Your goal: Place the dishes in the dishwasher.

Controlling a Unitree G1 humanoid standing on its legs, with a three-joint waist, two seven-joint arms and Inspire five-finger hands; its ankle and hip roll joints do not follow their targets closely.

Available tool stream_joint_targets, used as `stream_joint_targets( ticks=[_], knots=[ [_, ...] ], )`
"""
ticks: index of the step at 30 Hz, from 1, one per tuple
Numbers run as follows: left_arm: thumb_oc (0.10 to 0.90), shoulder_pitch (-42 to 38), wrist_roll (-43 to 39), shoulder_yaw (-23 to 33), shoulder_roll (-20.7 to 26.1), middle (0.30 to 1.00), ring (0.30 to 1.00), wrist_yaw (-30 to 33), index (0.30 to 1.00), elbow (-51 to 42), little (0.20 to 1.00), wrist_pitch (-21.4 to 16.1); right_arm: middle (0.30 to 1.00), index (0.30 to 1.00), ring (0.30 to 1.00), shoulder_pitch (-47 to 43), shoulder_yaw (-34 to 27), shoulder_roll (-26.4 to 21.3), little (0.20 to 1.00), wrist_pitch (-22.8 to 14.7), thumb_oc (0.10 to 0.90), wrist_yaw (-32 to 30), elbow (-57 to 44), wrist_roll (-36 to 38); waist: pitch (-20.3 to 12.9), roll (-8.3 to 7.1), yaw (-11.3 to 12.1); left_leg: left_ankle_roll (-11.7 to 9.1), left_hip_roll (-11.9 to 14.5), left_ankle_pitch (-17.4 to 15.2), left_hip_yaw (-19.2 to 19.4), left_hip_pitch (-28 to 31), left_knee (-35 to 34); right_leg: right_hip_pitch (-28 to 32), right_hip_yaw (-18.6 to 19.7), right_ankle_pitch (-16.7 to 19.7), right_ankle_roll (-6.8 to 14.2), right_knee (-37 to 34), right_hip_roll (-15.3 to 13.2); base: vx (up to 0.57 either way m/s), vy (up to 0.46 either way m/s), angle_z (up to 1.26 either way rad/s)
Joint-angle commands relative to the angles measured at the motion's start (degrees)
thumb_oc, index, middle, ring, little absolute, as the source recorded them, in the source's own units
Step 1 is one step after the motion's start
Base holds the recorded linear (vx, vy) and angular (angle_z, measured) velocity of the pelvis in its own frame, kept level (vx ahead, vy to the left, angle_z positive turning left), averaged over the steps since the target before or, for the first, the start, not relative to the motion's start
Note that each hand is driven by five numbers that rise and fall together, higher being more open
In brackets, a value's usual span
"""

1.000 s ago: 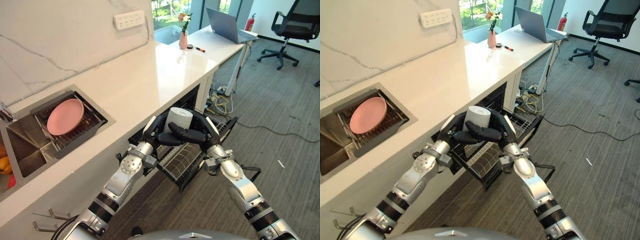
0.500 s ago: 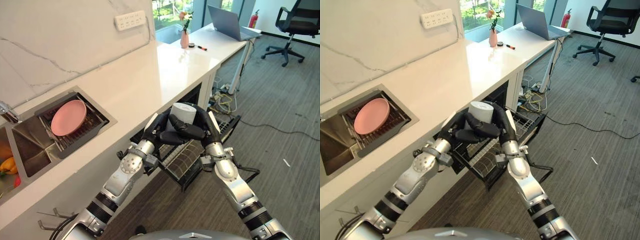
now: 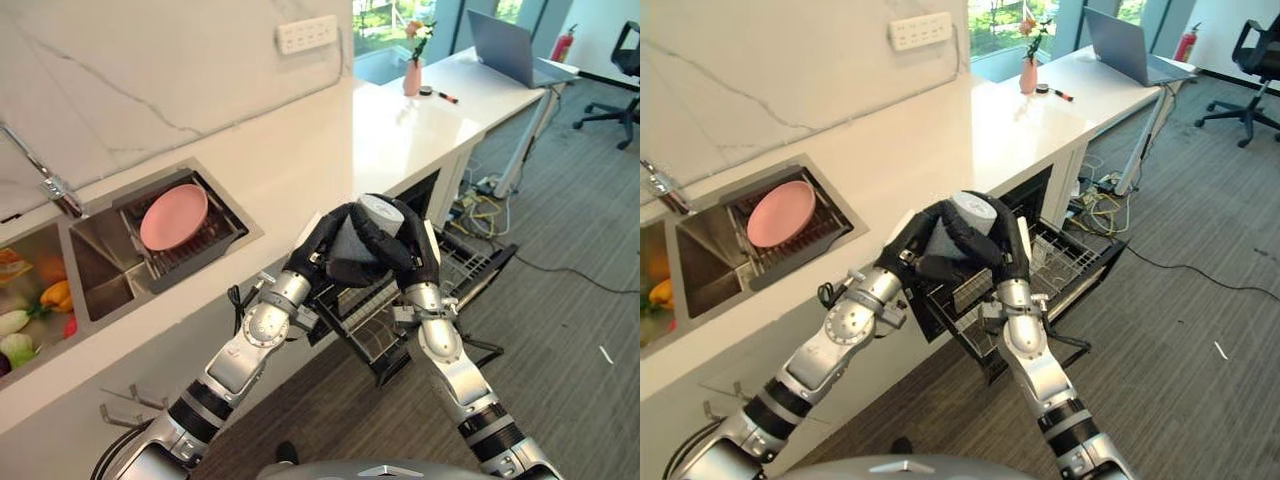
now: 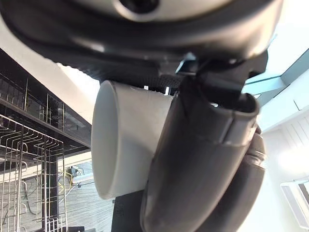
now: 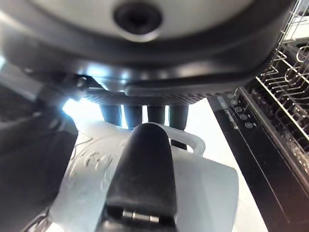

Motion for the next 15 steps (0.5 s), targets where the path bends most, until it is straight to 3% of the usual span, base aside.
stream_joint_targets(
  ticks=[1, 4, 7, 9, 10, 11, 13, 15],
  knots=[
    [0.8, -6.61, 8.69, -0.62, 2.69, 0.9, 0.9, 2.93, 0.9, -9.21, 0.9, -12.57, 0.3, 0.3, 0.3, -8.58, -11.11, 1.74, 0.3, -1.11, 0.4, -12.16, 2.93, 5.61, -1.64, -0.57, 1.3, 0.18, 0.69, -5.34, 0.61, 5.14, 0.22, -1.98, 0.08, -0.26, 0.95, 0.78, -0.94, 0.01, -0.008, 0.21],
    [0.8, -5.98, 8.62, -0.65, 3.57, 0.9, 0.9, 2.6, 0.9, -10.5, 0.9, -13.44, 0.3, 0.3, 0.3, -9.09, -13.23, 1.34, 0.3, -1.54, 0.4, -14.19, 3.78, 4.56, -1.45, -0.63, 1.68, 0.14, 0.65, -5.36, 0.16, 5.03, 0.22, -1.69, -0.53, -0.28, 0.96, 0.78, -0.95, 0.0, 0.001, 0.16],
    [0.8, -3.45, -1.35, -0.66, 3.36, 0.9, 0.9, -1.52, 0.9, -10.89, 0.9, -13.23, 0.3, 0.3, 0.3, -9.55, -16.61, 0.56, 0.3, -1.55, 0.4, -15.61, 4.26, 4.4, -1.38, -0.71, 2.2, 0.06, 0.6, -5.56, -0.46, 4.83, 0.22, -1.41, -1.15, -0.62, 0.95, 0.78, -0.86, 0.02, -0.006, 0.09],
    [0.8, -3.46, -1.62, -0.6, 3.41, 0.9, 0.9, -1.72, 0.9, -10.95, 0.9, -13.17, 0.3, 0.3, 0.3, -9.53, -16.66, 0.53, 0.3, -1.54, 0.4, -15.58, 4.24, 4.42, -1.4, -0.7, 2.22, 0.06, 0.6, -5.56, -0.49, 4.81, 0.22, -1.42, -1.18, -0.63, 0.95, 0.78, -0.86, 0.0, 0.001, 0.08],
    [0.8, -0.39, -16.63, -0.85, 1.89, 0.9, 0.9, -6.78, 0.9, -10.22, 0.9, -9.57, 0.3, 0.3, 0.3, -9.54, -17.8, -0.09, 0.3, -0.71, 0.4, -14.44, 4.37, 4.92, -1.36, -0.5, 2.33, 0.14, 0.55, -5.55, -0.73, 4.73, 0.22, -1.29, -1.29, -0.67, 0.85, 0.78, -0.87, -0.01, 0.008, 0.06],
    [0.8, -0.39, -16.92, -0.72, 1.95, 0.9, 0.9, -6.97, 0.9, -10.3, 0.9, -9.48, 0.3, 0.3, 0.3, -9.53, -17.8, -0.14, 0.3, -0.7, 0.4, -14.41, 4.34, 4.95, -1.4, -0.47, 2.29, 0.25, 0.5, -5.28, -0.73, 4.52, 0.22, -1.48, -1.34, -0.43, 0.8, 0.78, -0.91, 0.01, 0.011, 0.07],
    [0.8, 1.92, -31.61, -1.8, 0.48, 0.9, 0.9, -12.33, 0.9, -9.92, 0.9, -3.94, 0.3, 0.3, 0.3, -9.51, -18.08, -0.33, 0.3, 0.64, 0.4, -12.29, 3.98, 5.43, -1.12, -0.11, 1.94, 0.21, 0.54, -5.59, -0.68, 4.74, 0.22, -1.3, -1.19, -0.62, 0.77, 0.78, -0.8, 0.0, 0.0, 0.0],
    [0.8, 2.39, -34.54, -1.42, 0.57, 0.9, 0.9, -13.65, 0.9, -10.11, 0.9, -2.62, 0.3, 0.3, 0.3, -9.39, -18.24, -0.14, 0.3, 0.94, 0.4, -11.68, 3.82, 5.6, -1.08, 0.03, 1.79, 0.21, 0.6, -5.65, -0.53, 4.8, 0.22, -1.35, -1.07, -0.62, 0.75, 0.78, -0.8, 0.0, 0.0, 0.0]
  ],
)
